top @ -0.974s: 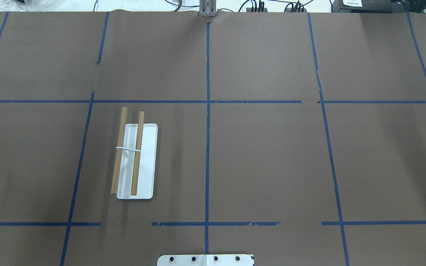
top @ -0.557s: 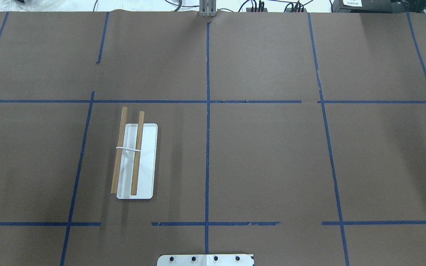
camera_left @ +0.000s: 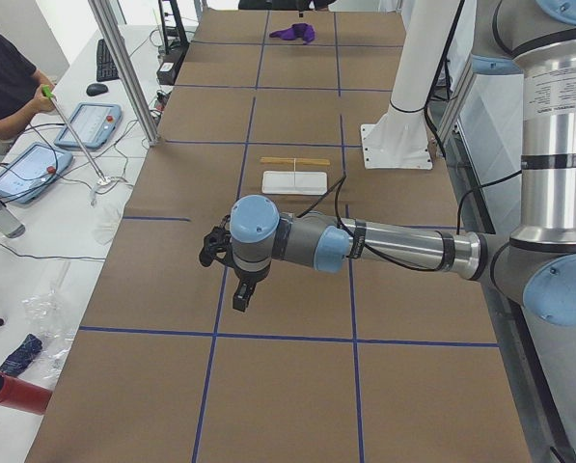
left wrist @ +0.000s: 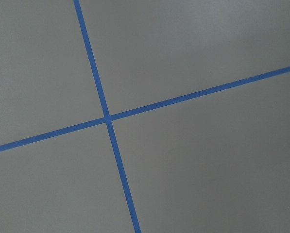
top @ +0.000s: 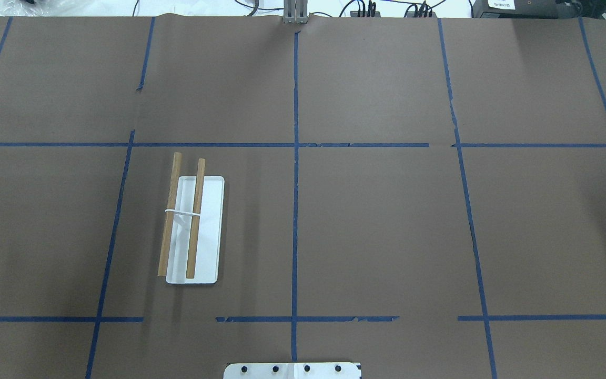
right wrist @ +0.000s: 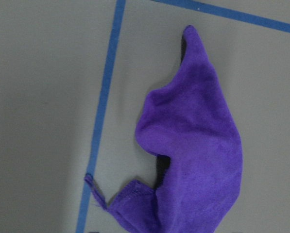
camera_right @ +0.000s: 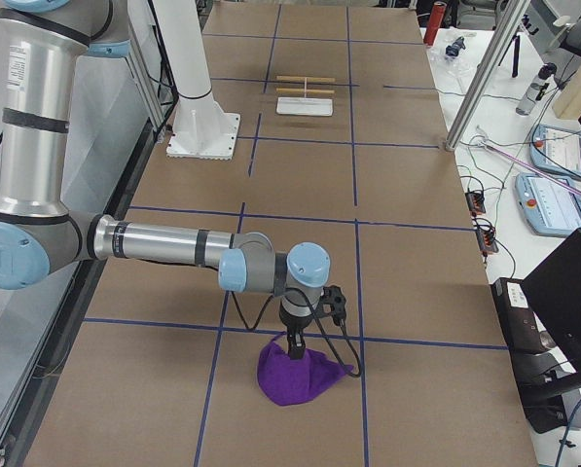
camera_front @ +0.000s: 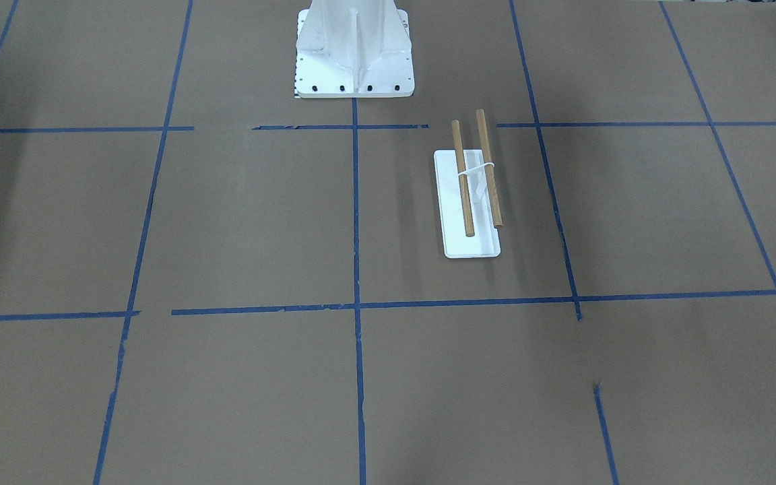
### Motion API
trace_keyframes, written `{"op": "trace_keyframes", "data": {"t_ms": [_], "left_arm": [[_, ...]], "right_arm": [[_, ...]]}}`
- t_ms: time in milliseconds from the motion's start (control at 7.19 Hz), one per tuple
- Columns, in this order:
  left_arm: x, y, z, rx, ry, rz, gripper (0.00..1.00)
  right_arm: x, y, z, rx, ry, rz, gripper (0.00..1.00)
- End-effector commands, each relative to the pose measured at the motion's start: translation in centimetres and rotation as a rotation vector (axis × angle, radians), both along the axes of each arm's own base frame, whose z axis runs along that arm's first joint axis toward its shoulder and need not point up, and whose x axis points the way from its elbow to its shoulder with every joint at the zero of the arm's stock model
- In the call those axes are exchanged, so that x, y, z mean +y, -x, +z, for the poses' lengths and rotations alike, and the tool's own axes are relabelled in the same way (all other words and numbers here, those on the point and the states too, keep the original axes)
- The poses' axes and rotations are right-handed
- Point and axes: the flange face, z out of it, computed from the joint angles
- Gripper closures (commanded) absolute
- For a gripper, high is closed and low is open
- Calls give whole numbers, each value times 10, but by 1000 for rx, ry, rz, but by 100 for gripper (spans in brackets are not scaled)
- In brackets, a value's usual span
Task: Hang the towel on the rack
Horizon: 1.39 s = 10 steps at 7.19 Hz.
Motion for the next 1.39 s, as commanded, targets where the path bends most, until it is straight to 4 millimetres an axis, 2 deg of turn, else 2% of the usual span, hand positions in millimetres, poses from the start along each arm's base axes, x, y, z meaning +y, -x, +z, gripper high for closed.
{"op": "trace_keyframes", "data": {"t_ms": [0,139,278,417,557,696,835,974,1252], "left_arm": [[0,0,0,0,-2,1,0],[-1,0,-2,0,-16,-1,0],[-1,0,-3,2,-18,-1,0],[-1,0,-3,2,-20,-1,0],[-1,0,-3,2,-21,-1,0],[-1,0,-3,2,-21,-1,0],[-1,0,-3,2,-21,-1,0],[-1,0,-4,3,-24,1,0],[0,-1,-6,22,-22,5,0]], "right_arm": [[5,21,55,-11,-16,33,12],[4,35,54,-9,13,56,15],[4,36,64,-4,31,54,48],[3,36,78,0,58,53,99],[-3,37,76,-1,54,55,100],[-12,39,65,-10,33,56,100],[-32,46,29,-81,-7,61,100],[-39,48,-15,-173,1,110,100],[-43,62,-119,-292,87,281,100]]}}
